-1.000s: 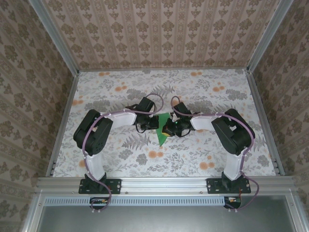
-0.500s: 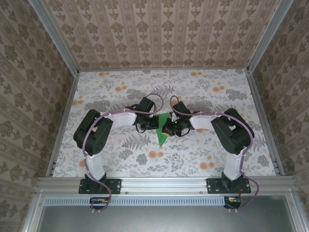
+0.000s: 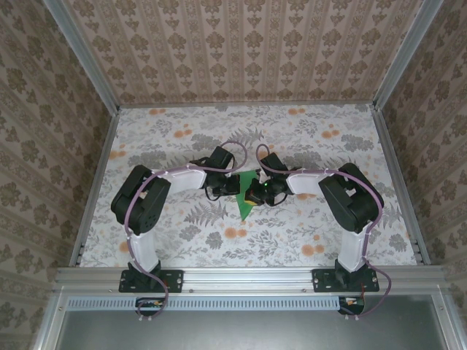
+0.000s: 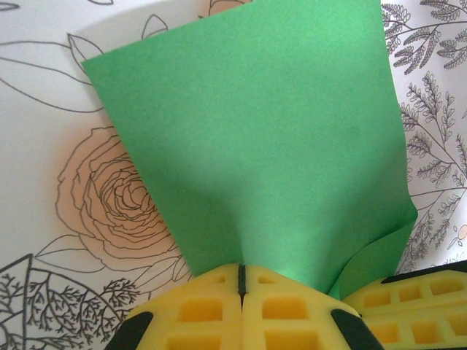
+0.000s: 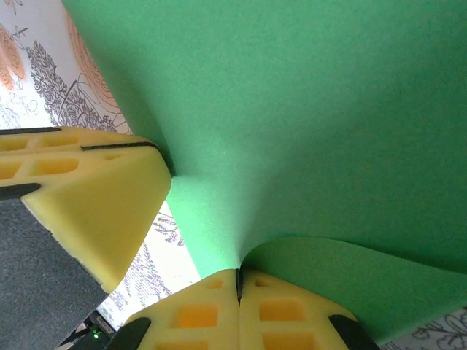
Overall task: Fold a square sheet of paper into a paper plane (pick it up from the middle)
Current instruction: Third fold the triangle at the center of the table.
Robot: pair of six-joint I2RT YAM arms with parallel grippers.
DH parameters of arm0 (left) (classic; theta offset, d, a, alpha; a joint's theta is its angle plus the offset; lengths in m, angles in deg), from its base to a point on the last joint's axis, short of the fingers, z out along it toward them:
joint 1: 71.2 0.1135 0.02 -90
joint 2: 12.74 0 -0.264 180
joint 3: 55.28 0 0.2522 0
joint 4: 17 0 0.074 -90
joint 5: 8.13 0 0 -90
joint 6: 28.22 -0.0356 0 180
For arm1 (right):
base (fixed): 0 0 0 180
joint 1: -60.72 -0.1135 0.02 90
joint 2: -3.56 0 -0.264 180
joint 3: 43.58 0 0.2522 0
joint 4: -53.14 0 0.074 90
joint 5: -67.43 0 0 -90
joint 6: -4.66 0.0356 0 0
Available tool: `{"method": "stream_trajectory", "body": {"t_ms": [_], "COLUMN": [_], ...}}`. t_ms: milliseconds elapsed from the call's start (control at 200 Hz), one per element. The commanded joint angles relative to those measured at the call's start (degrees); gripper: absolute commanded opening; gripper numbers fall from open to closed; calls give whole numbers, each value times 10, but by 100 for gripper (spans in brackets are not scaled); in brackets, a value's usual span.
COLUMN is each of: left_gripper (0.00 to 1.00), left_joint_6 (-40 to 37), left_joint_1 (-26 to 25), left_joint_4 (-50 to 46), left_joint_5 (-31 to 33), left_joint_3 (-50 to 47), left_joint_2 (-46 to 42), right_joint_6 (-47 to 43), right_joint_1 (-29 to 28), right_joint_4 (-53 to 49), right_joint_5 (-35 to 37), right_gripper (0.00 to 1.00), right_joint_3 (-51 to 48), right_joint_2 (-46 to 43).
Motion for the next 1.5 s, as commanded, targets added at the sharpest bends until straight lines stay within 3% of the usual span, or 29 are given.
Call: {"method": "stream_trajectory", "body": {"t_ms": [0, 310, 635, 790, 970, 1050, 1170, 1340, 1495], "left_gripper": [5, 11, 19, 24, 25, 21, 10, 5, 1], "left_joint_6": [-4, 23, 65, 78, 74, 59, 36, 36, 38], "left_joint_1": [-3, 5, 27, 32, 28, 17, -3, -15, -27], "left_joint_4": [-25, -32, -26, -13, 18, 28, 21, 23, 23], "left_joint_5": [-1, 21, 58, 53, 12, -7, -11, -19, -27], "left_joint_3": [6, -1, -49, -69, -81, -78, -64, -55, -42], "left_joint_2": [16, -52, -119, -138, -143, -137, -123, -98, -69], "right_joint_6": [-7, -17, -23, -26, -25, -23, -17, -19, -21], "right_joint_1": [-3, -3, -3, -3, -3, -3, -2, -2, -2], "right_joint_4": [-19, -38, -54, -60, -63, -62, -63, -74, -75], "right_joint_5": [2, 12, 22, 29, 34, 36, 36, 44, 44], "right_gripper": [7, 17, 36, 45, 46, 43, 27, 12, 7], "right_joint_3": [8, 6, 4, 1, -2, -4, -8, -10, -10], "right_joint_2": [22, 27, 29, 26, 25, 25, 26, 26, 27]}}
